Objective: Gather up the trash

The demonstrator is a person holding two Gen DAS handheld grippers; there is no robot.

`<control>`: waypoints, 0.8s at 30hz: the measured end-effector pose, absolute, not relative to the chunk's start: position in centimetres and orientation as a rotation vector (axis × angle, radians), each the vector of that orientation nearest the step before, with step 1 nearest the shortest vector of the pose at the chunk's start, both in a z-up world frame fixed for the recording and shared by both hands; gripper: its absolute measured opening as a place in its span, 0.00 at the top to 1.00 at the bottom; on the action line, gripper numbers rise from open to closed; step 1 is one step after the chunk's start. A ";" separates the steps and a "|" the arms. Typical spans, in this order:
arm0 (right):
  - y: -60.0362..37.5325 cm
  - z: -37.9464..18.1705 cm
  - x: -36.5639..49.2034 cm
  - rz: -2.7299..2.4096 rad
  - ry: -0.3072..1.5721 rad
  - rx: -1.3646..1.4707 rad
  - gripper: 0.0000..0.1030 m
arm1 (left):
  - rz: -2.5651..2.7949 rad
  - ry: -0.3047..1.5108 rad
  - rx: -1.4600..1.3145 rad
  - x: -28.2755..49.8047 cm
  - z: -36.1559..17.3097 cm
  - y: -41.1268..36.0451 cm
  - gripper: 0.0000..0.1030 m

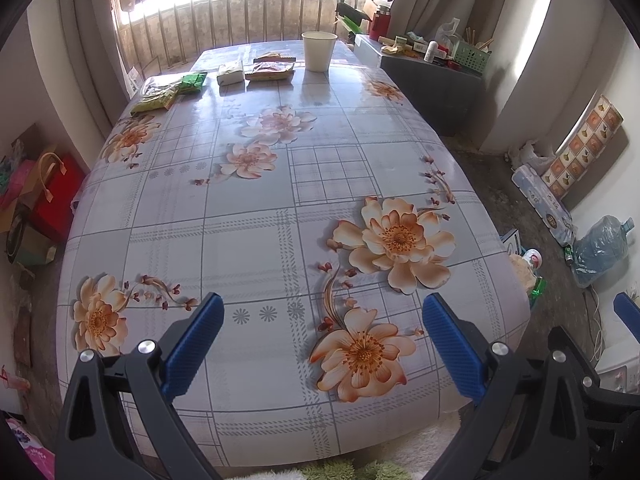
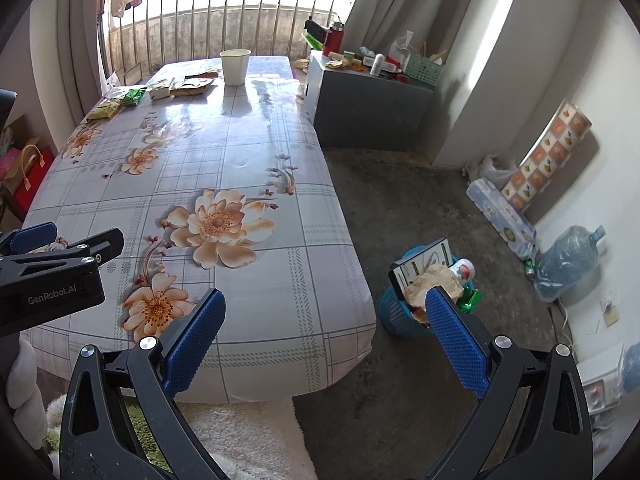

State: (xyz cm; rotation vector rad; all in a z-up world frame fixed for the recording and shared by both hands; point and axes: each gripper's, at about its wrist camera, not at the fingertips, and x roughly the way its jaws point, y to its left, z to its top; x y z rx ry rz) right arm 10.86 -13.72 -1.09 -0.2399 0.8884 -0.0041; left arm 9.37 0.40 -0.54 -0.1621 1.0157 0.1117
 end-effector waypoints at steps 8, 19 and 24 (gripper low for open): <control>-12.9 -0.5 10.5 0.014 0.866 -0.258 0.07 | 0.129 0.999 -0.179 8.8 0.1 1.3 0.05; -11.5 0.8 9.1 0.035 0.818 -0.280 0.07 | 0.154 0.947 -0.201 6.6 1.7 2.7 0.06; -11.0 1.3 8.0 0.047 0.792 -0.288 0.07 | 0.161 0.921 -0.202 5.3 2.5 3.0 0.06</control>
